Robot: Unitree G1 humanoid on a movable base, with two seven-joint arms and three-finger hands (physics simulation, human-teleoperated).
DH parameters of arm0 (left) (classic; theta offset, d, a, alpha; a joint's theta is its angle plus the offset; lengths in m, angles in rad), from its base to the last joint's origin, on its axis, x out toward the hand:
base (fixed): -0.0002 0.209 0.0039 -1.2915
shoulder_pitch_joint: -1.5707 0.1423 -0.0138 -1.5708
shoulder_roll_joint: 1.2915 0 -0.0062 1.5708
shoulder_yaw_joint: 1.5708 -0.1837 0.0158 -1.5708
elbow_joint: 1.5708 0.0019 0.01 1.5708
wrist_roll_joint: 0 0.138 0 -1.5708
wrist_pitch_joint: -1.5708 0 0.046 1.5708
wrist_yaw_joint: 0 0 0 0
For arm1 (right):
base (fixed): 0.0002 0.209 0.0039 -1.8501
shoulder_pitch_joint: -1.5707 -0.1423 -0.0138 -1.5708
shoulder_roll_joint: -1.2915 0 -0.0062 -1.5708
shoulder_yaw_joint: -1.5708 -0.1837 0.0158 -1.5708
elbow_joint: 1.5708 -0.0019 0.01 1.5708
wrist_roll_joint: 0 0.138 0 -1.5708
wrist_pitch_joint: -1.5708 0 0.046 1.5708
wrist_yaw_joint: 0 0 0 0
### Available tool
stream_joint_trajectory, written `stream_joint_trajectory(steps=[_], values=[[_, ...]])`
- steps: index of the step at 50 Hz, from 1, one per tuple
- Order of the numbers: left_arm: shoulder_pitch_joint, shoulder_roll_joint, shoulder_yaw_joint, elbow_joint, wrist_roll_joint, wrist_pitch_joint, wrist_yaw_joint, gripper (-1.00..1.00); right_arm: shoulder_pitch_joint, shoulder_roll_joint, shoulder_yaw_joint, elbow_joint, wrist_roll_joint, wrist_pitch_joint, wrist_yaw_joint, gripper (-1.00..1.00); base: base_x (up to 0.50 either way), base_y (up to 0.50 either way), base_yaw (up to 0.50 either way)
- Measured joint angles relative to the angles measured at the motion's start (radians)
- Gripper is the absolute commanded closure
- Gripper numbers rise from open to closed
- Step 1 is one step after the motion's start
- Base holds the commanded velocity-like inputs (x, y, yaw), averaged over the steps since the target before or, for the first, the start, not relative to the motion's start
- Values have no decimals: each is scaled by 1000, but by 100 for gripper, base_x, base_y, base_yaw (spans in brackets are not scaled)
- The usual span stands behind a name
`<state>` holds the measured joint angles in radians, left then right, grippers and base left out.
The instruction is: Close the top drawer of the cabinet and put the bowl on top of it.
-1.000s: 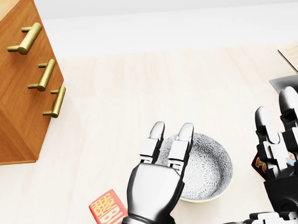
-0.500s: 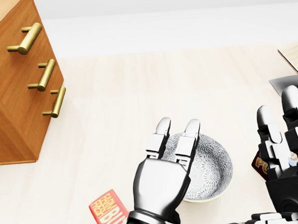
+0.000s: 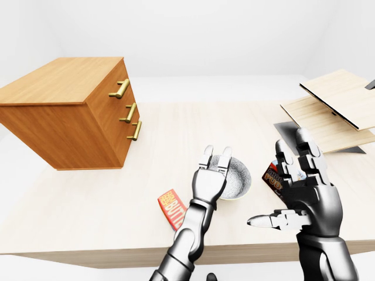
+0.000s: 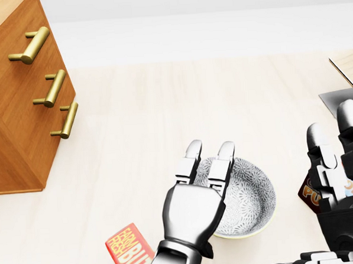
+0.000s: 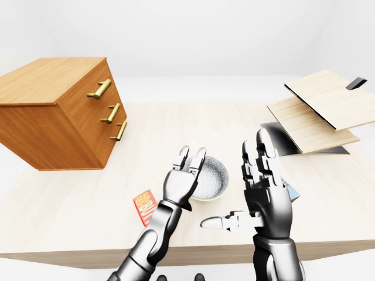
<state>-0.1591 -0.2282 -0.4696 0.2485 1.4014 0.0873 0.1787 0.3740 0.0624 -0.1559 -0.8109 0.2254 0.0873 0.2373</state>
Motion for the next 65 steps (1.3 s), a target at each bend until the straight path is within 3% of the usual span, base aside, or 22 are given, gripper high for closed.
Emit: stream_joint_trajectory(steps=[21, 22, 23, 24, 56, 65], values=[[-29, -17, 17, 108, 9, 0, 59, -100, -3, 1, -4, 4, 3, 0, 3, -100, 0, 0, 0], [-30, -17, 17, 110, 9, 0, 61, -29, -4, 1, -4, 4, 3, 0, 3, -100, 0, 0, 0], [-31, -18, 18, 112, 10, 0, 62, -29, -5, 0, -4, 5, 3, 0, 3, -100, 0, 0, 0], [-32, -18, 18, 113, 10, 0, 63, 100, -5, 0, -4, 6, 3, 0, 3, -100, 0, 0, 0], [-39, -6, 40, 115, -14, 0, 57, 100, -8, -5, 7, 17, -2, 0, 0, -100, 0, 0, 0], [-62, 2, 67, 83, -18, 0, 26, 100, -4, -6, 15, 17, -5, 0, 0, -100, 0, 0, 0]])
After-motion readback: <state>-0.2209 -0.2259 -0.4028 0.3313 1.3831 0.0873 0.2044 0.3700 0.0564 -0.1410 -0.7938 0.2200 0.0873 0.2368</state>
